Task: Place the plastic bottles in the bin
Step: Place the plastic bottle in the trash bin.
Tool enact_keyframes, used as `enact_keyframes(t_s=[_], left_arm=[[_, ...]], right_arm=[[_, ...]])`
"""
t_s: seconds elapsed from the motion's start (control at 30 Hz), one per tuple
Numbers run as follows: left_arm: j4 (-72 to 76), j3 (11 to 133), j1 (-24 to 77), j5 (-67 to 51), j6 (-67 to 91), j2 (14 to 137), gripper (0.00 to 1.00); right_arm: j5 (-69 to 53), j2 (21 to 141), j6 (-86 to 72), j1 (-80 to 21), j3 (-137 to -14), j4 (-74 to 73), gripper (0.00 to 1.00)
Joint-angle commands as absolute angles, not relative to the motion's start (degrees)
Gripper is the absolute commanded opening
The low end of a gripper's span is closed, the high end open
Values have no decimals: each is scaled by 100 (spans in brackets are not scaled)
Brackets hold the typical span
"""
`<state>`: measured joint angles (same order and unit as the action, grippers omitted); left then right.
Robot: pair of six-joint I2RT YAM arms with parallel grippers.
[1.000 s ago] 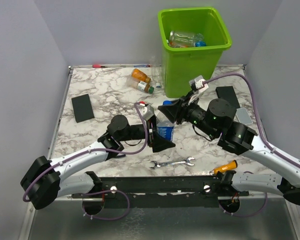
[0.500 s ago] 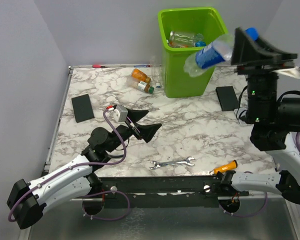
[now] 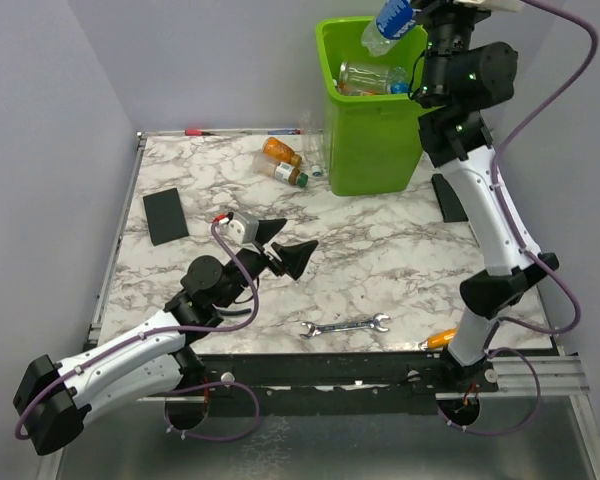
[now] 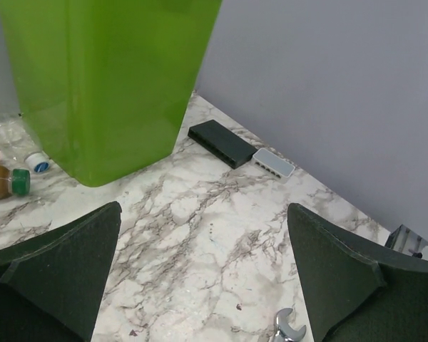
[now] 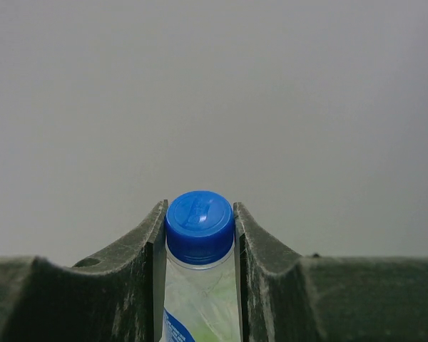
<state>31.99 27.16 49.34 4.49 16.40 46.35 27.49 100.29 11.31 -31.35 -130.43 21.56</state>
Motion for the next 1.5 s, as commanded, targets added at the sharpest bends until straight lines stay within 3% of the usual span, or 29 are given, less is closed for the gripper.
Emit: enact_keyframes(t_s=[0.0, 0.27, 0.57, 0.93, 1.0, 1.1, 1.13, 1.27, 1.47], left_arm=[[3019, 2705, 5070, 899, 1383, 4623, 99], [2993, 2698, 5130, 1099, 1265, 4753, 99], [2953, 2709, 5127, 1284, 1209, 4909, 99], [2936, 2751, 5125, 1250, 1235, 4915, 99], [2923, 2745, 5132, 1221, 1233, 4913, 99], [2905, 2767, 5146, 1179, 1241, 4917, 99], [2905, 2768, 5147, 1170, 1253, 4921, 99], [2885, 2777, 5174, 1152, 1250, 4909, 99], [2874, 2769, 5181, 1194, 1255, 4822, 99]], right_arm=[[2018, 10360, -727, -2195, -13045, 2163, 0], [1623, 11439, -1088, -1766, -13254, 2502, 0], [3445, 11837, 224, -1728, -12694, 2782, 0], [4012, 11860, 411, -1661, -12261, 2038, 1], [3939, 11786, 170, -1661, -12216, 1646, 20], [3683, 11582, -324, -1657, -12129, 1170, 64], [3610, 11493, -461, -1661, -12103, 1088, 70], [3334, 11227, -761, -1677, -12256, 824, 84], [2902, 10755, -993, -1775, -12706, 557, 87]])
